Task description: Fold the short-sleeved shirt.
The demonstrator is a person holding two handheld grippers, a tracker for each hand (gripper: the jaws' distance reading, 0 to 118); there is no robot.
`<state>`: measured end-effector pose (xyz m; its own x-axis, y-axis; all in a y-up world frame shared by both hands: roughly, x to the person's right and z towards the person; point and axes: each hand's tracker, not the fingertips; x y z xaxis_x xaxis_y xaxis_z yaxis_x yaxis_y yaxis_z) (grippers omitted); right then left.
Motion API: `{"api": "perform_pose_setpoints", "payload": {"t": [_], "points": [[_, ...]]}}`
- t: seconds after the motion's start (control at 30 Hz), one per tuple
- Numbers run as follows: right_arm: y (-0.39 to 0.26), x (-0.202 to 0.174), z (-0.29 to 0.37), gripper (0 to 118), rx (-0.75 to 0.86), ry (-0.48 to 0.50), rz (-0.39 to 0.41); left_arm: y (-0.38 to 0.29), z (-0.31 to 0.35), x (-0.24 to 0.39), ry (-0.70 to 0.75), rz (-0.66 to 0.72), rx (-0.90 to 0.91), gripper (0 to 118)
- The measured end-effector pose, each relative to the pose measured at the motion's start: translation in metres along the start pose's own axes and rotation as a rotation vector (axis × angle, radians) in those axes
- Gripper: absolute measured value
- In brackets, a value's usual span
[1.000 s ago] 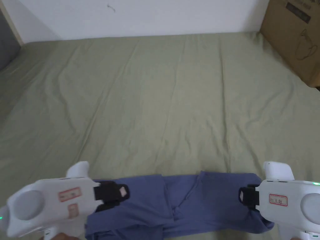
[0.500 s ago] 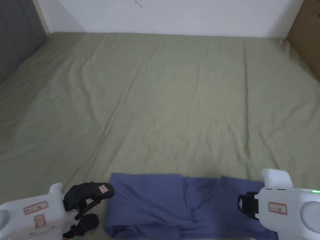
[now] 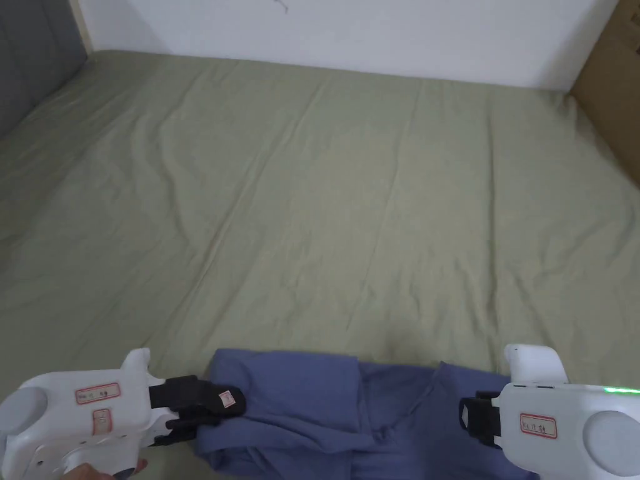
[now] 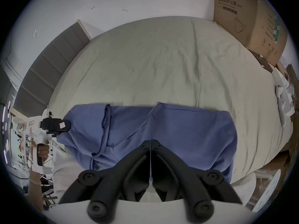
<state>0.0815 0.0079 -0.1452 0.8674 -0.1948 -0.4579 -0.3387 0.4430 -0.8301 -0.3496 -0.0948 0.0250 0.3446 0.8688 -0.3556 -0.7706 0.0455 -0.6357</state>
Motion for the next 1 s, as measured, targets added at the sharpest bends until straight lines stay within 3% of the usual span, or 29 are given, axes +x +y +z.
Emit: {"api": "perform_pose_setpoints", "payload": {"t": [0.2, 0.3, 0.47, 0.67, 0.73, 0.77, 1.0], "points": [[0.009, -0.007, 0.003, 0, 0.02, 0.01, 0.003, 0.035, 0.045, -0.025, 0.037, 0.015, 0.081, 11], [0.011, -0.009, 0.005, 0, 0.026, 0.015, 0.013, 0.019, 0.074, -0.004, 0.056, 0.012, 0.138, 11], [0.009, -0.005, -0.003, 0, 0.009, 0.008, 0.006, 0.047, 0.129, -0.032, 0.178, 0.024, 0.228, 11], [0.003, 0.002, -0.007, 0, -0.002, 0.023, -0.025, 0.011, 0.126, 0.034, 0.225, -0.012, 0.268, 11], [0.001, 0.005, -0.006, 0, -0.003, 0.02, -0.029, 0.002, 0.116, 0.065, 0.25, -0.088, 0.274, 11], [0.001, 0.007, -0.004, 0, -0.001, 0.02, -0.031, 0.027, 0.13, 0.046, 0.263, -0.133, 0.278, 11], [-0.007, 0.035, 0.004, 0, 0.03, 0.031, -0.094, -0.01, 0.053, 0.175, 0.284, -0.423, 0.183, 11]]}}
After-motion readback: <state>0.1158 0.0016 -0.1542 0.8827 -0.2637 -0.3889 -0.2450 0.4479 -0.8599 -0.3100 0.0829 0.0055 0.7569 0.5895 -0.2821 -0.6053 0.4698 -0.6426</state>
